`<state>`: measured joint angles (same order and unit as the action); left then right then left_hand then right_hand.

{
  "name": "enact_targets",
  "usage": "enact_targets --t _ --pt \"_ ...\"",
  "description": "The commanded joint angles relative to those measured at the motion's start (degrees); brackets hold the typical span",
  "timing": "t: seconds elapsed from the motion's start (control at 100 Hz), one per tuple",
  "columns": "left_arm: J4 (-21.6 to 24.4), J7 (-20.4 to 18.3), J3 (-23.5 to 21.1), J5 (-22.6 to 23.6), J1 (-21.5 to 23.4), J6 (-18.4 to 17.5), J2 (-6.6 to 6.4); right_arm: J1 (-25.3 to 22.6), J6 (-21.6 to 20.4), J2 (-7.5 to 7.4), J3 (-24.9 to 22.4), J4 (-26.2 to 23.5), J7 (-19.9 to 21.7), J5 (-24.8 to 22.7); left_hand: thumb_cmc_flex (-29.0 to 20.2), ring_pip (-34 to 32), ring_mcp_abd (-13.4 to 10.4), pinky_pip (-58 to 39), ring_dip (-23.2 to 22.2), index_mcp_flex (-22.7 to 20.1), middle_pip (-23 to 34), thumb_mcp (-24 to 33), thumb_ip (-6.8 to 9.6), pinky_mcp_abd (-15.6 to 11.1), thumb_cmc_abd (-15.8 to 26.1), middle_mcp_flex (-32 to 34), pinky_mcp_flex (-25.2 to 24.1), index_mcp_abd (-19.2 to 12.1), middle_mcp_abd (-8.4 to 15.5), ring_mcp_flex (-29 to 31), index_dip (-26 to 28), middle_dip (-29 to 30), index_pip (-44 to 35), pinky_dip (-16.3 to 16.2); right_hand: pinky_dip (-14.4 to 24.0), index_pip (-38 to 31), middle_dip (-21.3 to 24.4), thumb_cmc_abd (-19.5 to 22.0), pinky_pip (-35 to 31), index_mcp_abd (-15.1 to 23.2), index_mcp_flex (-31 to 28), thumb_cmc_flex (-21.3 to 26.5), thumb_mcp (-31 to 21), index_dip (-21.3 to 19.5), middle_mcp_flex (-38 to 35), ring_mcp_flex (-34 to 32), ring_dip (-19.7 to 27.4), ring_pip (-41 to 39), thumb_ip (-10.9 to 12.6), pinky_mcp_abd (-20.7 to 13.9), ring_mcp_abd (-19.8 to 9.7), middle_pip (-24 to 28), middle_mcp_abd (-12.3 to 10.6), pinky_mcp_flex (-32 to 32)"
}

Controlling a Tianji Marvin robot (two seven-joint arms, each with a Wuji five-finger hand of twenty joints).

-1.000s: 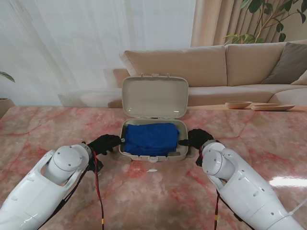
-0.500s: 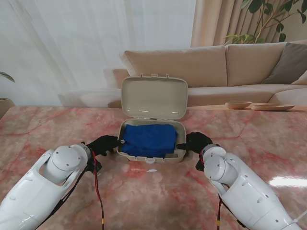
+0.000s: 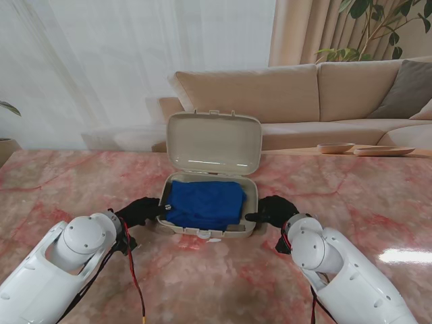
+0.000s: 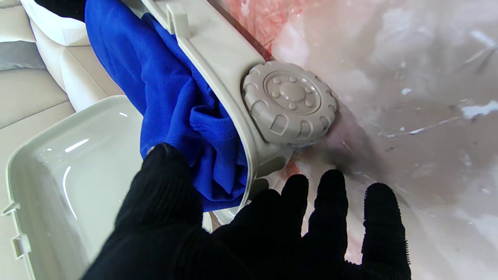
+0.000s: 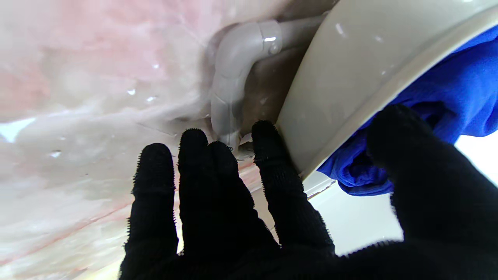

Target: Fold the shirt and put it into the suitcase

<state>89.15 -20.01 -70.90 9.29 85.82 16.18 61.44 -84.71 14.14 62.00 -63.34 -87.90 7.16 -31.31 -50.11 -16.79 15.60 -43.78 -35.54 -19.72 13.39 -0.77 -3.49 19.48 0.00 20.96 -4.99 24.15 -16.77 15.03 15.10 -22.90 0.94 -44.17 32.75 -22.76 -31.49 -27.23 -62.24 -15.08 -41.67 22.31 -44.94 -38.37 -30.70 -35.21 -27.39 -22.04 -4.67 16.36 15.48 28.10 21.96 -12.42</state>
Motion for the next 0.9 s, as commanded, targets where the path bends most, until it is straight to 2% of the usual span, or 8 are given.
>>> enact_targets --t 0.0,0.21,0.34,0.89 --pt "0.4 -0.8 0.8 0.1 2.7 -0.2 0.31 -2.0 -0.7 0.37 0.5 -1.5 1.8 0.3 0.0 1.0 5.6 1.2 0.3 -3.7 -0.9 -1.8 0.40 1.1 2.3 1.4 -0.6 -8.2 0.7 -0.7 1.6 -0.5 -6.1 0.0 1.2 -0.8 -0.2 0.8 -0.3 7.6 -1.1 -0.8 1.3 -0.2 -1.7 0.5 0.7 0.4 2.6 0.6 -1.1 1.6 -6.2 -0.1" --pt "3.3 1.4 -0.4 1.0 6.4 -1.3 0.54 -6.3 -1.8 -0.20 -1.8 -5.6 3.4 -0.1 0.0 0.9 5.6 1.2 0.2 -4.0 -0.9 -1.8 0.40 1.1 2.2 1.8 -0.5 -8.3 0.7 -0.5 1.6 -0.5 -6.2 -0.2 1.2 -0.8 -0.1 0.6 -0.3 7.7 -1.4 -0.7 1.5 -0.2 -2.2 0.3 0.6 0.3 2.7 0.6 -0.9 1.4 -6.2 -0.3" --pt "5.0 1.6 -1.1 1.9 8.1 -1.8 0.40 -8.6 -3.3 -0.60 -3.1 -7.4 4.6 -0.4 0.0 0.9 5.7 1.3 0.3 -4.1 -0.9 -1.8 0.40 1.1 2.3 1.8 -0.5 -8.3 0.7 -0.5 1.6 -0.4 -6.2 -0.3 1.2 -0.7 0.1 0.6 -0.2 8.0 -1.4 -0.8 1.5 -0.1 -2.3 0.3 0.7 0.4 2.8 0.8 -0.9 1.1 -6.3 -0.3" --pt "7.6 1.1 -3.2 3.6 11.6 -3.0 -0.02 -14.1 -6.5 -0.83 -5.7 -11.7 4.9 0.2 -0.3 0.8 5.6 1.3 0.3 -4.1 -1.0 -1.8 0.42 1.1 2.3 2.0 -0.4 -8.7 0.6 -0.4 1.6 -0.4 -6.3 -0.5 1.2 -0.2 0.3 1.5 0.2 7.6 -0.7 -0.3 2.7 0.1 -2.2 0.9 0.7 1.2 2.9 0.7 -0.8 0.2 -6.1 0.0"
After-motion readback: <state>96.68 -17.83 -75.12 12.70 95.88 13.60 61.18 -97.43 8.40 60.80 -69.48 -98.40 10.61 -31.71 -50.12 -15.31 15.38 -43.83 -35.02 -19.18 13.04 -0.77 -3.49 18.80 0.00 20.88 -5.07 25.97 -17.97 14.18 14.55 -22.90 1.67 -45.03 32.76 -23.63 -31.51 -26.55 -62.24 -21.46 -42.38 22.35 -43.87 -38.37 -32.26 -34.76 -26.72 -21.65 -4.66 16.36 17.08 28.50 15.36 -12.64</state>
